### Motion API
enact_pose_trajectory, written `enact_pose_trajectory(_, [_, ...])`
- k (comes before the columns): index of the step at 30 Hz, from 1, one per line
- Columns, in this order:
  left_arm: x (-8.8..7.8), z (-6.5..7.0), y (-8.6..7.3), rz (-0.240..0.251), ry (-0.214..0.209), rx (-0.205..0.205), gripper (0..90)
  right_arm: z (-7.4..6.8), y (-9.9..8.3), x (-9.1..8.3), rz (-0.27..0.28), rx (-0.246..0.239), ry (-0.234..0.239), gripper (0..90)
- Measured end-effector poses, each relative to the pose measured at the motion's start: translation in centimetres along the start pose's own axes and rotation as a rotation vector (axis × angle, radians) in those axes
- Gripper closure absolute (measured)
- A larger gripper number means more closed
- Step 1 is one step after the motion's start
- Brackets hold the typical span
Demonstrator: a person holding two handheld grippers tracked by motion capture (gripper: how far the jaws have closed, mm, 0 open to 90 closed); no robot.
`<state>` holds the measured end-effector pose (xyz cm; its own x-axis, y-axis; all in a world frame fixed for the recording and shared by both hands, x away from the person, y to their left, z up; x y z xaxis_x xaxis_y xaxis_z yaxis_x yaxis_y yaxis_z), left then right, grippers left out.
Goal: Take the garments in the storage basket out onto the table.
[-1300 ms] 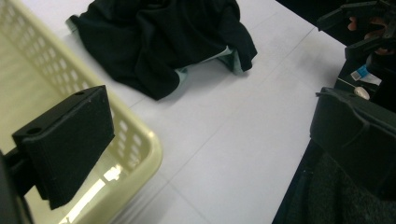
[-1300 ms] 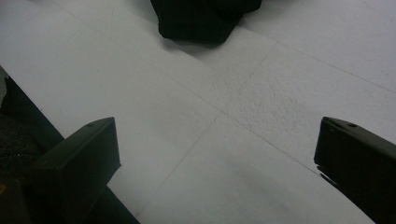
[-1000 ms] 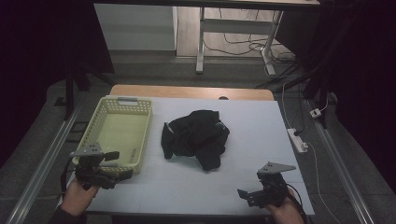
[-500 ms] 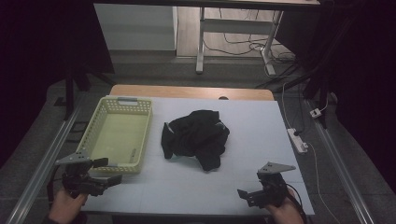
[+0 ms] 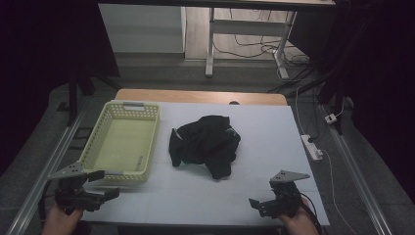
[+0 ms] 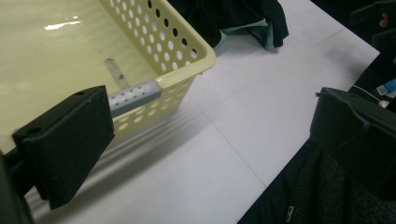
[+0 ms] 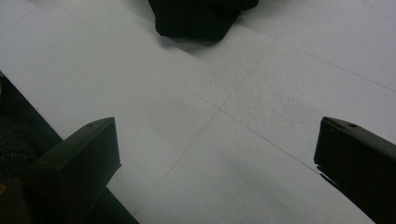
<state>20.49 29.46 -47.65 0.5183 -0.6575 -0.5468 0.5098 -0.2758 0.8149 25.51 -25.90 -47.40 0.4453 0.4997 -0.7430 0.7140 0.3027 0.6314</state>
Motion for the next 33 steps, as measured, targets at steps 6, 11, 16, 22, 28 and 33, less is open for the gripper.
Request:
enact_pose_trajectory(6, [-1.0,-0.1,-0.7,0.008,0.028,-0.016,0.0,0.0,0.0,0.0,0.001,0.001,0.000,0.0])
enact_pose_trajectory(11, [-1.6,-0.2,-1.3,0.004,0.053,-0.023,0.0,0.0,0.0,0.0,0.001,-0.001,-0.002,0.0])
enact_pose_trajectory(16, [-1.9,-0.2,-1.8,-0.017,0.073,-0.028,0.0,0.0,0.0,0.0,-0.002,0.001,-0.004,0.0])
enact_pose_trajectory(22, [-2.1,-0.2,-2.3,-0.061,0.099,-0.024,0.0,-0.1,0.0,0.0,-0.002,0.003,-0.006,0.0])
enact_pose_trajectory(28, [-2.1,-0.1,-2.6,-0.105,0.123,-0.028,0.0,-0.1,0.0,0.0,-0.003,0.002,-0.005,0.0])
enact_pose_trajectory(33, [-2.0,-0.1,-2.6,-0.120,0.114,-0.035,0.0,-0.1,0.0,0.1,-0.008,-0.003,-0.012,0.0])
Point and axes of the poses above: each handheld gripper's, and its own axes: x roughly forward along the jaws, y roughly out of its top, z roughly to its right, the point moved 1 cm from there along x, roughly forward along the jaws, and after that the axes turned 10 degrees about x, right-handed, at the moved point
